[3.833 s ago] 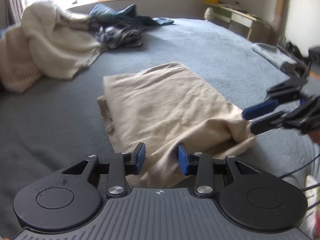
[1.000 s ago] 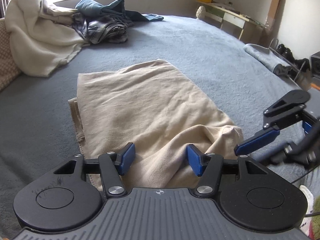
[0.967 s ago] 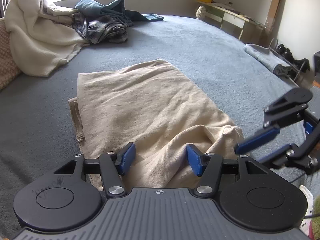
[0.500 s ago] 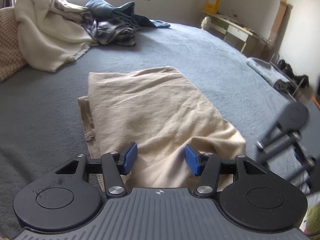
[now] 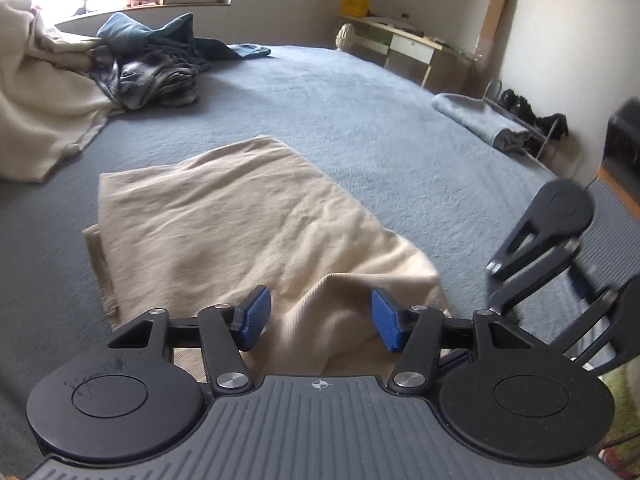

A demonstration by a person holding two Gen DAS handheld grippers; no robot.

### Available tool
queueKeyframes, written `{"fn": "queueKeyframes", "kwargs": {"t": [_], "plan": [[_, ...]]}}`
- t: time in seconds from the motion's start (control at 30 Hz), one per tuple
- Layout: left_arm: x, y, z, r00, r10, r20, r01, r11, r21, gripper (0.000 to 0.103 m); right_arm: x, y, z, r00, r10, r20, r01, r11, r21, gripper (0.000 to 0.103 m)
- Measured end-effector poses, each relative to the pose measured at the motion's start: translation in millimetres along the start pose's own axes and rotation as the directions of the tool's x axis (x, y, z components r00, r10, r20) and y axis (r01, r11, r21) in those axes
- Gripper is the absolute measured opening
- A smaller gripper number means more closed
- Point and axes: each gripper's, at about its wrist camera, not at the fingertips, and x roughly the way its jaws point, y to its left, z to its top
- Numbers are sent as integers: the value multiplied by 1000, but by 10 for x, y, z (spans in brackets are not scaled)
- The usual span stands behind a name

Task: Fold clothes
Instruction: 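Move the right gripper over to the trouser fold beside the left gripper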

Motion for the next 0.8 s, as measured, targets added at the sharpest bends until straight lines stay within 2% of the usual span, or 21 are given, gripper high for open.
{"fn": "queueKeyframes", "kwargs": {"t": [0.07, 0.17, 0.23, 0.33, 0.47, 0.63, 0.73, 0.8], "plan": [[1, -33, -15, 1000, -9, 5, 9, 1000, 18, 24, -96, -107, -15, 999, 22, 29, -24, 998, 64, 6], [-73, -118, -53, 1000, -30, 9, 29, 997, 73, 17, -257, -342, -68, 996, 28, 84, -44, 979, 197, 6], [-122, -175, -71, 999, -41, 0, 41, 994, 102, 14, -337, -487, -107, 992, 2, 127, -38, 960, 276, 6], [-181, -278, -101, 999, -51, -18, 54, 987, 154, 13, -341, -607, -101, 987, -60, 147, 13, 953, 304, 9], [-169, -329, -156, 997, -49, -66, 61, 982, 181, 13, -188, -648, -42, 988, -77, 136, 35, 956, 290, 9], [-203, -309, -217, 994, -32, -107, 51, 984, 172, 14, -59, -590, -62, 996, 21, 83, -41, 968, 247, 9], [-307, -269, -220, 995, -15, -97, 29, 989, 145, 14, -11, -472, -118, 1000, 17, 9, -18, 982, 187, 9], [-387, -238, -200, 997, -5, -83, 16, 992, 129, 15, -28, -440, -146, 1000, 17, 10, -19, 981, 193, 9]]}}
